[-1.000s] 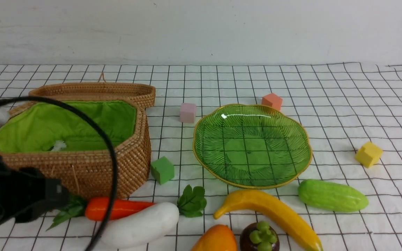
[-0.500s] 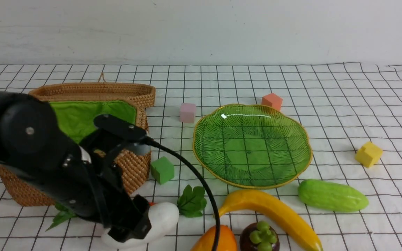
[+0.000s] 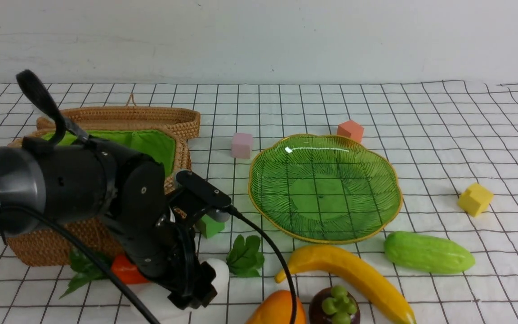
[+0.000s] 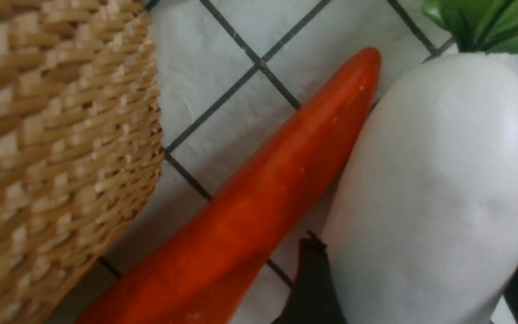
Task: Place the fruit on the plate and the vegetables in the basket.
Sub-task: Take a daikon with your left arm and place it on the basket on the left.
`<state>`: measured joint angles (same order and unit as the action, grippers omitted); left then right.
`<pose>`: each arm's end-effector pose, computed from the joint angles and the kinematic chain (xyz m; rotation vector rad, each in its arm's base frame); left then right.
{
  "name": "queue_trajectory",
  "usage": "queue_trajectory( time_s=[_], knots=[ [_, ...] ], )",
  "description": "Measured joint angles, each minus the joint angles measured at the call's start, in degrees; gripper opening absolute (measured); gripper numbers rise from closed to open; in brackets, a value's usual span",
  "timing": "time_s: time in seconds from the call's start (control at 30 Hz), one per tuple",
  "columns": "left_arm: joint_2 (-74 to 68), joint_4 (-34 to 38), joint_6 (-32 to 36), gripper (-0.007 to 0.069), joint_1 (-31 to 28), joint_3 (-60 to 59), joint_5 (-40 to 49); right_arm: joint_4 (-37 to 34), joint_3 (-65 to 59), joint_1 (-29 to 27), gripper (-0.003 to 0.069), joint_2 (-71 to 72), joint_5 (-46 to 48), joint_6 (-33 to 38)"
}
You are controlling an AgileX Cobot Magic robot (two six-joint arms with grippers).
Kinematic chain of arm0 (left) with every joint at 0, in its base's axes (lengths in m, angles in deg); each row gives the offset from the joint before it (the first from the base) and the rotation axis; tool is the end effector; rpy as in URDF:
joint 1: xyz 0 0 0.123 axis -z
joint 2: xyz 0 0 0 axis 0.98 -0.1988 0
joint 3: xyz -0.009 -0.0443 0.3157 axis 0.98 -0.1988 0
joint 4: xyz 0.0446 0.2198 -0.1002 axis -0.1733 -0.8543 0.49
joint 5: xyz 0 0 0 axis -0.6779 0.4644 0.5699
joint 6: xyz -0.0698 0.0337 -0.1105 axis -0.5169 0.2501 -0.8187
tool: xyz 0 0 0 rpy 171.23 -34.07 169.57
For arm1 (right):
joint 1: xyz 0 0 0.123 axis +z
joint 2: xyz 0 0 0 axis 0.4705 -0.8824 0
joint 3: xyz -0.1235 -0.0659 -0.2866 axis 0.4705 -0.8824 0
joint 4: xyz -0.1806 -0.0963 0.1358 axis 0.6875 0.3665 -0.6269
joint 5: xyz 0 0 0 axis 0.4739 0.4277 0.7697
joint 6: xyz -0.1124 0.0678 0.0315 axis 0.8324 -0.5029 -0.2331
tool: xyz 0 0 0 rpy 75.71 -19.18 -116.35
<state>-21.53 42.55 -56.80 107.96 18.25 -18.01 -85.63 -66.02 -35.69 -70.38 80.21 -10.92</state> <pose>0.2875 -0.1652 0.1914 1.0144 2.6615 -0.0916 0.0535 -0.0031 0.1604 0.0577 1.8790 -0.0970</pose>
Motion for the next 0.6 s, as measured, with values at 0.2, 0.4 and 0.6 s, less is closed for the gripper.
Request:
queue_trajectory(
  time_s=[0.2,0.4,0.6],
  knots=[
    [0.99,0.46,2.31,0.0386,0.00,0.06,1.33,0.00,0.00,0.00,0.0243,0.00,0.00,0.00],
    [4.41,3.58,5.25,0.0102,0.00,0.06,3.90,0.00,0.00,0.00,0.0243,0.00,0.00,0.00],
    [11.03,6.63,8.53,-0.0013,0.00,0.06,6.03,0.00,0.00,0.00,0.0243,0.00,0.00,0.00]
  ],
)
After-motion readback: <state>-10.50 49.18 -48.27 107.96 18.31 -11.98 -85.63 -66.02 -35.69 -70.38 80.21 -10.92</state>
